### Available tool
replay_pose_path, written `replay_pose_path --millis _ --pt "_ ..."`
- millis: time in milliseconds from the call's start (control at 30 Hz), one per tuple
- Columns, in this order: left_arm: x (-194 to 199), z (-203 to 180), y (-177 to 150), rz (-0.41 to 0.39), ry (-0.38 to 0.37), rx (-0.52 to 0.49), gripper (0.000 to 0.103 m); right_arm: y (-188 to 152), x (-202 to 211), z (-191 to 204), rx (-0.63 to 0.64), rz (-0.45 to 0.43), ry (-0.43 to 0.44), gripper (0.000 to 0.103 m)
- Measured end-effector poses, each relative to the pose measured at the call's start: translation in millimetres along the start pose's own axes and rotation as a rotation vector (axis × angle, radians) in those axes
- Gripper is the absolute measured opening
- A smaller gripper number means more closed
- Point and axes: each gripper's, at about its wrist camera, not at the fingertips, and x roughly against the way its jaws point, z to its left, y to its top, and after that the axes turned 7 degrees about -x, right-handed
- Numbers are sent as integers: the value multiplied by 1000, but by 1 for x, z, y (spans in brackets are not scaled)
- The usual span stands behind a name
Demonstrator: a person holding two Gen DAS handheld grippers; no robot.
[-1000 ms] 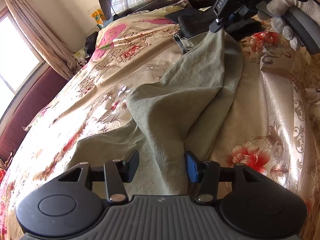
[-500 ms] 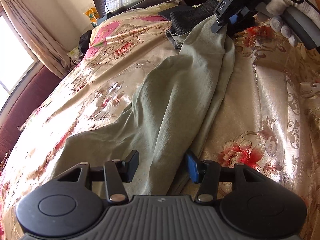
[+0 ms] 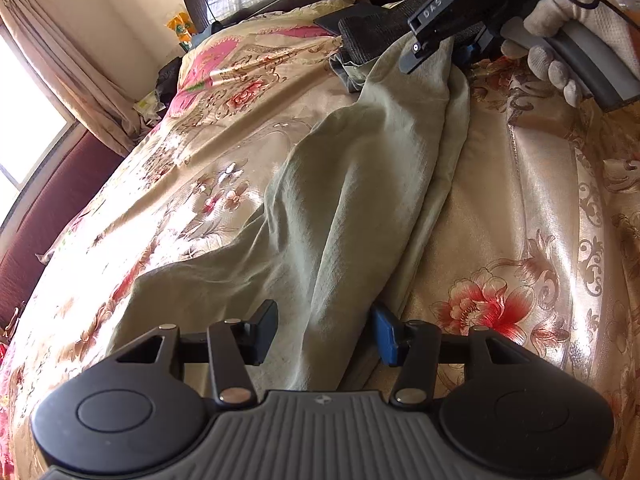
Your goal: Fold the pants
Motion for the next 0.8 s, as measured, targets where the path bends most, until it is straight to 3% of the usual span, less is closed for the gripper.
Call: replay_pose_path --millis 33,67,100,133,200,300,367,467,500,567,700,800 --pt "0 -1 0 1 2 -5 65 0 -8 1 6 17 -41 52" --pt "-1 -2 1 3 6 -9 65 0 -15 -1 -14 37 -49 42" --pt "-1 -2 1 6 6 -7 65 1 -20 -4 -47 44 -45 17" --pt "-1 -1 2 9 6 -5 65 4 -23 -7 -103 65 -43 8" --pt "2 -1 4 8 8 -2 65 10 -13 -15 -228 75 15 8" --pt "13 -2 4 -21 -16 -3 65 16 43 -11 -266 3 146 7" --pt "19 -8 4 -42 -41 -17 65 12 81 -12 -276 -32 182 7" --pt "19 -20 2 -47 -74 -38 68 -4 114 -20 -222 -87 72 14" --pt "16 -24 1 -41 -78 -43 69 -11 113 -29 -181 -95 -19 22" --pt "13 -30 3 -39 -63 -58 69 -17 98 -48 -194 -44 -114 26" --pt "17 -24 7 -36 -62 -44 69 -21 96 -73 -372 -59 0 28" --pt "19 -26 7 -35 -45 -75 69 -17 104 -71 -331 -72 -22 28"
